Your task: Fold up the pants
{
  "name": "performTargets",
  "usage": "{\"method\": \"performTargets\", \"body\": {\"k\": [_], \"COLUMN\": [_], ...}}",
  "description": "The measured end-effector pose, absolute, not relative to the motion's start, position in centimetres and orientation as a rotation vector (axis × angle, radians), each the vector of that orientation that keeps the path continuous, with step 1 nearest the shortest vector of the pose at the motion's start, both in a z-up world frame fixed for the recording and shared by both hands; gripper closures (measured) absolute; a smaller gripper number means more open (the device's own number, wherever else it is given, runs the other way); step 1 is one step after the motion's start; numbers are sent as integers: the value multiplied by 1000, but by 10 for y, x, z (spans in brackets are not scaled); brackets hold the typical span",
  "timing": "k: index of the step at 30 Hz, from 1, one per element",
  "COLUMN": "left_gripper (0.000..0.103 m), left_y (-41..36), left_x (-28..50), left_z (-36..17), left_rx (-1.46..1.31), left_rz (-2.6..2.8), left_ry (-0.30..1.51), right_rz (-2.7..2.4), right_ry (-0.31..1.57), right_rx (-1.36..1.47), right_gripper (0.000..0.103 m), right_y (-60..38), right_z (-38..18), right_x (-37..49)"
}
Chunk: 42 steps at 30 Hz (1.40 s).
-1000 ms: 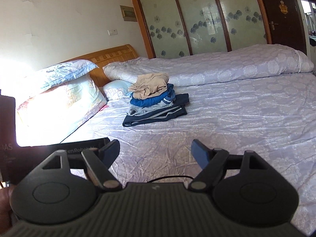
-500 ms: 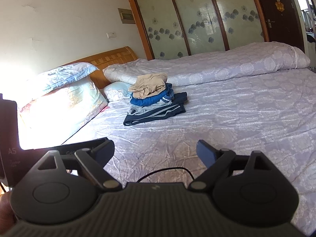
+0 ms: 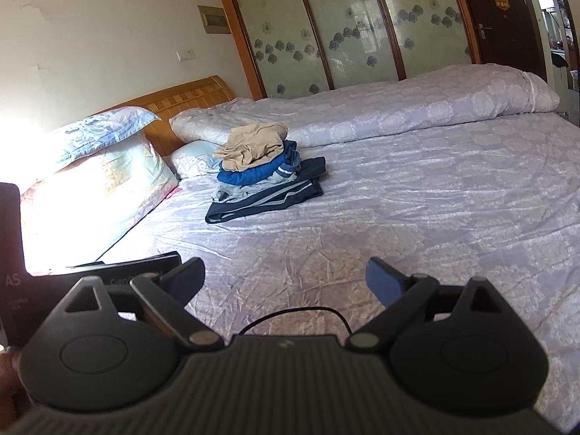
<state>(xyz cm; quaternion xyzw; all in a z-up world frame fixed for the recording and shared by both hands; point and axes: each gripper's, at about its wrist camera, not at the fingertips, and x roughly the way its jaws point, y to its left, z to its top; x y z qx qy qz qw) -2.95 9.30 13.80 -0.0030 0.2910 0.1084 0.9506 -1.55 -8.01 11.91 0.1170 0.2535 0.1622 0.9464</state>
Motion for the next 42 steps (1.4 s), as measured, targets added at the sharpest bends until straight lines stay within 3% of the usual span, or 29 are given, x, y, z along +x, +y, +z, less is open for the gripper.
{"method": "performTargets", "body": {"k": [42], "left_gripper": [0], "left_y": [80], "left_x": [10], "left_z": [88], "left_rx": [46], "left_rz": [149], "left_ry": [810], "right_rz": [191], "right_ry": [665], "right_rx": [243], "right_gripper": [0], "right_y": [-76], "right_z": [85], "right_x": [25]}}
